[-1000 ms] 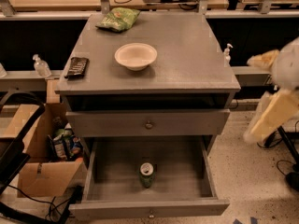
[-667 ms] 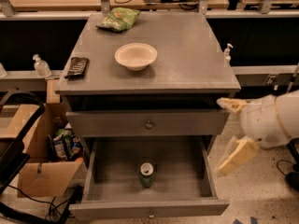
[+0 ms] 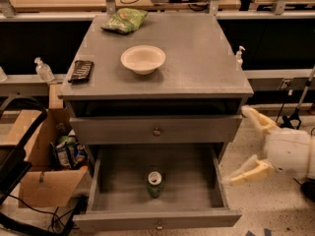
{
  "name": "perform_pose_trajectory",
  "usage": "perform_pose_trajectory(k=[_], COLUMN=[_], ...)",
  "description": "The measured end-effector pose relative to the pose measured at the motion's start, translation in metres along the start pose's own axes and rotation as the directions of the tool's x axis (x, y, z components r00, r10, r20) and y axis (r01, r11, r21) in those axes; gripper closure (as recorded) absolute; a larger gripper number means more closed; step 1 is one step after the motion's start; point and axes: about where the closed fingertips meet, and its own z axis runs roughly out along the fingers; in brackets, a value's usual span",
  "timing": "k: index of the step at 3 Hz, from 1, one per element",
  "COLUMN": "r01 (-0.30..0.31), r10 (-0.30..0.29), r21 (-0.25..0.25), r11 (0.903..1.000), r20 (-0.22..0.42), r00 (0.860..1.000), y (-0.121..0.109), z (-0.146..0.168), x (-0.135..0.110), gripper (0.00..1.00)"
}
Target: Pick green can from middle drawer and place on counter
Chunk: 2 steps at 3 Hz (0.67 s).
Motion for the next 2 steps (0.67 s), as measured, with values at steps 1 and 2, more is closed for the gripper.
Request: perform_pose_trajectory(k=[1, 2], r01=[0.052, 0.048], r10=[-0.052, -0.047], r21=[0.056, 0.049], r11=[0.997, 0.9976], r20=[-0.008, -0.016], r00=[0.999, 0.999], y=[0.0007, 0.0002], z=[-0.0273, -0.0214], x=[0.0116, 0.0119], gripper=[0.0, 0.0])
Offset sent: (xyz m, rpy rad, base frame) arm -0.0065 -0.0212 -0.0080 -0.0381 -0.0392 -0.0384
